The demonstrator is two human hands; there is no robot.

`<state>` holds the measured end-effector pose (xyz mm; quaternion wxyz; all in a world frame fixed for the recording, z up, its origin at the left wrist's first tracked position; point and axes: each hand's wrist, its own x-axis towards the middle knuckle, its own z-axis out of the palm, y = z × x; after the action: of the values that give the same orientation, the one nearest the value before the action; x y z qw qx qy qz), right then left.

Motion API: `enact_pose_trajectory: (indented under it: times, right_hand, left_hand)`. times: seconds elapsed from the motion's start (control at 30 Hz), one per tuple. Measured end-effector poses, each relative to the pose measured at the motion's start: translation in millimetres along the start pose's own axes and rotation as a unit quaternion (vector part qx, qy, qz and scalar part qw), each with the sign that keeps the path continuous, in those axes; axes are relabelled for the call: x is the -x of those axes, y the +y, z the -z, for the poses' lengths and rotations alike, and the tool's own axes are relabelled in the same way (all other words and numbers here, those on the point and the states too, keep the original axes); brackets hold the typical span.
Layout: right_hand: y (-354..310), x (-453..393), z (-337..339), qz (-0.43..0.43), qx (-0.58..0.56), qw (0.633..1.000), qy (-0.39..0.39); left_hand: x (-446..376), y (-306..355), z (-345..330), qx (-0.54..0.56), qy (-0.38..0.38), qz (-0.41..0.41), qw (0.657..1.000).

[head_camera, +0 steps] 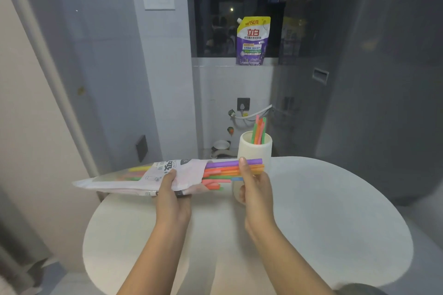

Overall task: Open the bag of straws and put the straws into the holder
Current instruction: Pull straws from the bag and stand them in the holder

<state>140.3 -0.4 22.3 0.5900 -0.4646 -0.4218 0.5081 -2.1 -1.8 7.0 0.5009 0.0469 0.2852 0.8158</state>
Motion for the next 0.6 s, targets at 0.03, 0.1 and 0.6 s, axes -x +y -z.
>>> enact_pose_trajectory:
  times: [0.03,0.1,0.6]
  right_hand:
    - [0.5,2.5,-4.9,-0.015,-0.039,0.999,-0.023]
    - [-0.8,3.2,-14.7,-0.058,-0.107,0.991,-0.062]
    - [-29.1,-9.7,-0.5,0.032,-0.047,0.998,-0.038]
  left_hand:
    - [1.3,-1.2,-0.7,-0.007,-0.008,0.005,1.000]
    - [4.0,-4.1,-2.1,-0.023,-0.017,0.015,0.999]
    - [-1.5,4.5,1.8,0.039,0.003,0.011,0.999]
